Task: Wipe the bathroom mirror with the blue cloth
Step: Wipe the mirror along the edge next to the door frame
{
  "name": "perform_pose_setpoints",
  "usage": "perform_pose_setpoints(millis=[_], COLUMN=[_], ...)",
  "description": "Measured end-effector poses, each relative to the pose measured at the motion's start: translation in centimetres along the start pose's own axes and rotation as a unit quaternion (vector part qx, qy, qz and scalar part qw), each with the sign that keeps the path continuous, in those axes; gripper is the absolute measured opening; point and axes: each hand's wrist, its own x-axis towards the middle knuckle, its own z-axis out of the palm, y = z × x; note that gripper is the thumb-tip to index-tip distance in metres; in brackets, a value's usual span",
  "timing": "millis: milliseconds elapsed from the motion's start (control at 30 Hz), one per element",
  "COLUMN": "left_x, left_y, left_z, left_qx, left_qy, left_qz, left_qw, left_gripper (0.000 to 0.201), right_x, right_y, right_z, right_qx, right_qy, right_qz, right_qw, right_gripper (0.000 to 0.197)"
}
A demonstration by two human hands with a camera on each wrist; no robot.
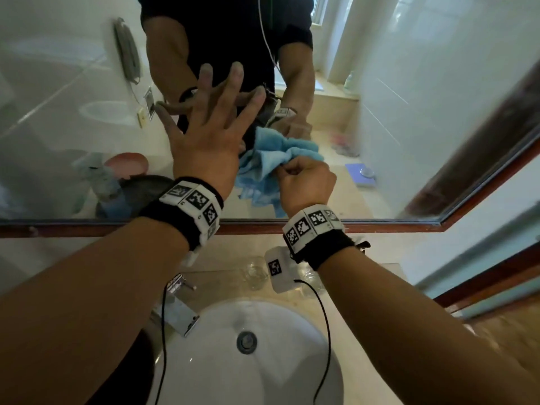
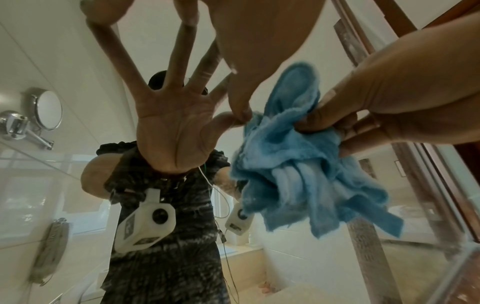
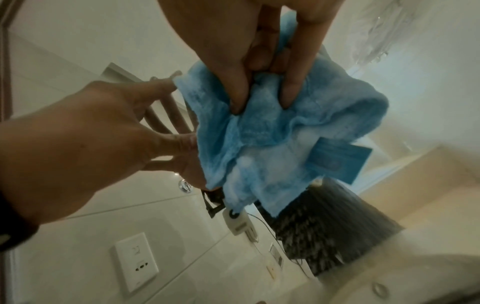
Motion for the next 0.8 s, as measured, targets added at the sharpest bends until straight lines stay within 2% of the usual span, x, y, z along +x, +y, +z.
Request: perform_pose_setpoints(millis=[200, 367, 533, 633, 800], left_x=[0.3, -0.2, -0.2, -0.4, -0.3], left_y=[-0.5, 0.2, 0.4, 0.5, 0.5], left_z=[0.2, -0.3, -0.6, -0.6, -0.8], left_qx=[-0.038, -0.013, 0.0, 0.009, 0.007], left_qy=[-0.029, -0.015, -0.017, -0.023, -0.029], left_qz=[0.004, -0.011, -0.02, -0.018, -0.021], left_qw=[0.999, 1.0, 1.0, 1.0, 0.999], left_gripper=[0.107, 0.094, 0.089, 0.084, 0.092], right_x=[-1.8, -2.6, -2.3, -2.1, -1.8], right_y=[4.3, 6.9, 7.5, 7.4, 4.5], right_z=[2.0, 3.1, 3.3, 3.0, 1.4], right_qx=[-0.031, -0.009, 0.01, 0.006, 0.031], right_qy=[-0.069, -0.097, -0.089, -0.106, -0.122], right_qz=[0.049, 0.042, 0.031, 0.042, 0.027], right_qw=[0.996, 0.994, 0.996, 0.993, 0.992], right_gripper=[0.012, 0.012, 0.012, 0.016, 0.018])
